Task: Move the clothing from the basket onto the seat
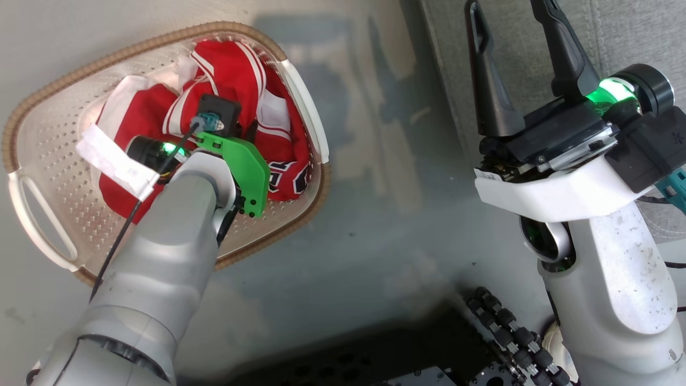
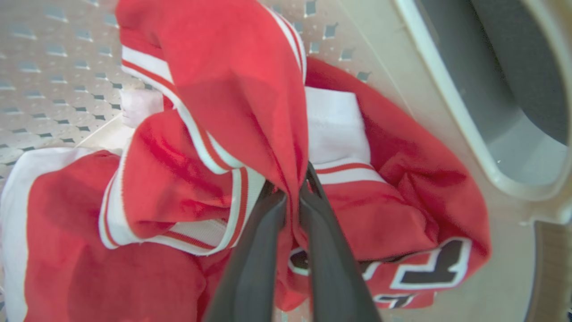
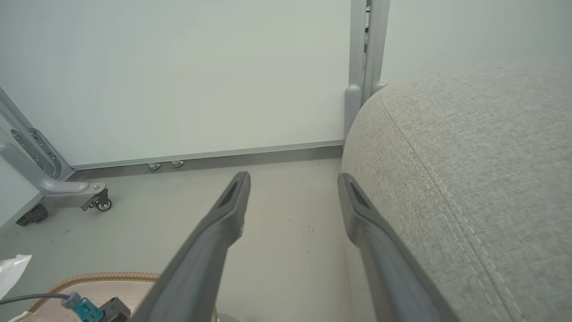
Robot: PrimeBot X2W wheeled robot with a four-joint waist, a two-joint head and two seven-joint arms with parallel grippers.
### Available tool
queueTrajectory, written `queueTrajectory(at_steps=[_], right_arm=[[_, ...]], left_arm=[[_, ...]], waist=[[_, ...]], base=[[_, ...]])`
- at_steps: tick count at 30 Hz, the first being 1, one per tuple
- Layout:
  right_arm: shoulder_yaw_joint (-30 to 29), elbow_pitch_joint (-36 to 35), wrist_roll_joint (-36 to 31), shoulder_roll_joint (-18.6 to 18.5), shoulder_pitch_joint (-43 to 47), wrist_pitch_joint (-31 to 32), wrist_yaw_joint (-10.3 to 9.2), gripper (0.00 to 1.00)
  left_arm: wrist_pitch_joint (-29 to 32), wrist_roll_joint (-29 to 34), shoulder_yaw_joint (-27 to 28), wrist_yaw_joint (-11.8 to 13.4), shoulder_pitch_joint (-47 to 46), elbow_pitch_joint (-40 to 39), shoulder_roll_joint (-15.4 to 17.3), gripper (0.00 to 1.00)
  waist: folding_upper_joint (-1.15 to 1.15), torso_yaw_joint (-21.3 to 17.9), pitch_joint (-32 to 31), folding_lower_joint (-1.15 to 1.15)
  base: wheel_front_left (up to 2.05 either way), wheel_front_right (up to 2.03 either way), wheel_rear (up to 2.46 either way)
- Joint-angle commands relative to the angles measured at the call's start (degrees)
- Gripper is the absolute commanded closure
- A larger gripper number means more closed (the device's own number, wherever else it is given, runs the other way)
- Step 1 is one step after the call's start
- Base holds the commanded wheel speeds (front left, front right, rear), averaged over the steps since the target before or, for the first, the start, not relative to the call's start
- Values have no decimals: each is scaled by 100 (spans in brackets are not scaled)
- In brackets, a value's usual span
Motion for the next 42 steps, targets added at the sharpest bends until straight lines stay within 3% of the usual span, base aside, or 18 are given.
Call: queueTrajectory(at_steps=[1, 22, 31, 42], right_arm=[[-2, 34, 24, -15, -45, -14, 0, 0], [-93, 751, -24, -18, 496, -14, 0, 0], [-202, 1009, -103, -19, 944, -14, -1, 0], [-246, 1223, -58, -19, 1437, -14, 0, 0]], left_arm=[[-81, -90, -58, -12, 96, -58, 10, 100], [-952, -1223, -769, -13, 986, -630, 40, 100], [-948, -740, -48, 14, 1527, -1744, 264, 100], [-949, 140, 1081, 40, 2361, -3072, 270, 100]], waist=[[0, 30, -160, 0], [0, 687, -1981, 0], [0, 1010, -2812, 0], [0, 1209, -3673, 0]], base=[[0, 0, 0], [0, 0, 0], [0, 0, 0], [0, 0, 0]])
